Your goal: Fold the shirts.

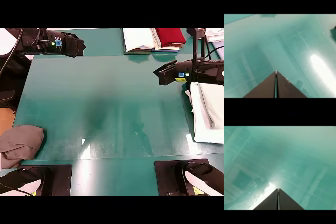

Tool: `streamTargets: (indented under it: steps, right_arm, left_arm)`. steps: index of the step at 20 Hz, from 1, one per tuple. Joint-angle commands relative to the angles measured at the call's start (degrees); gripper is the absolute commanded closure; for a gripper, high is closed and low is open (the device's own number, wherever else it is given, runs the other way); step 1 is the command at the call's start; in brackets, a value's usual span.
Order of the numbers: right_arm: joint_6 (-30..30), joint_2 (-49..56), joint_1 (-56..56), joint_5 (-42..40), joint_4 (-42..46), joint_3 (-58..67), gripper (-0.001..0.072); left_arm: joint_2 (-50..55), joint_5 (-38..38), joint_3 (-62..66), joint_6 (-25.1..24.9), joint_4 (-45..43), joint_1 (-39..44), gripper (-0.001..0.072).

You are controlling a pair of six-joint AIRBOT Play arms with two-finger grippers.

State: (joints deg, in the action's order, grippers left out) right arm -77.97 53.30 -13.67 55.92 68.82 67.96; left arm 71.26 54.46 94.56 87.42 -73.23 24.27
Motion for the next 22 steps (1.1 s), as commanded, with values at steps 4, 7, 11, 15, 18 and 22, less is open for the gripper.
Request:
streamTargets:
  steps: [4, 7, 11, 15, 18, 22]
  right_arm:
    - [-0.02, -0.02, -0.07, 0.04, -0.26, 0.04, 0.0697]
    - [-0.04, -0.02, -0.07, 0.04, -0.24, 0.04, 0.0697]
    - [-0.04, -0.02, -0.07, 0.07, -0.24, 0.02, 0.0697]
    - [-0.02, -0.04, -0.07, 1.16, -0.22, 0.04, 0.0697]
    - [-0.02, -0.07, -0.07, 1.31, -0.22, 0.02, 0.0697]
    - [-0.02, -0.07, -0.07, 1.27, -0.24, 0.02, 0.0697]
  left_arm:
    - [0.02, -0.02, 0.02, 0.00, -0.02, 0.04, 0.0678]
    - [0.02, 0.00, 0.02, 0.00, -0.02, 0.04, 0.0678]
    - [0.02, -0.02, 0.02, 0.07, -0.02, 0.02, 0.0678]
    - [-0.66, -1.97, 0.17, 0.04, -1.31, -0.94, 0.0678]
    - [-4.39, 12.61, -0.61, 0.66, -7.15, -7.52, 0.0678]
    - [-15.26, 22.86, -16.15, 0.59, -13.27, -19.82, 0.0678]
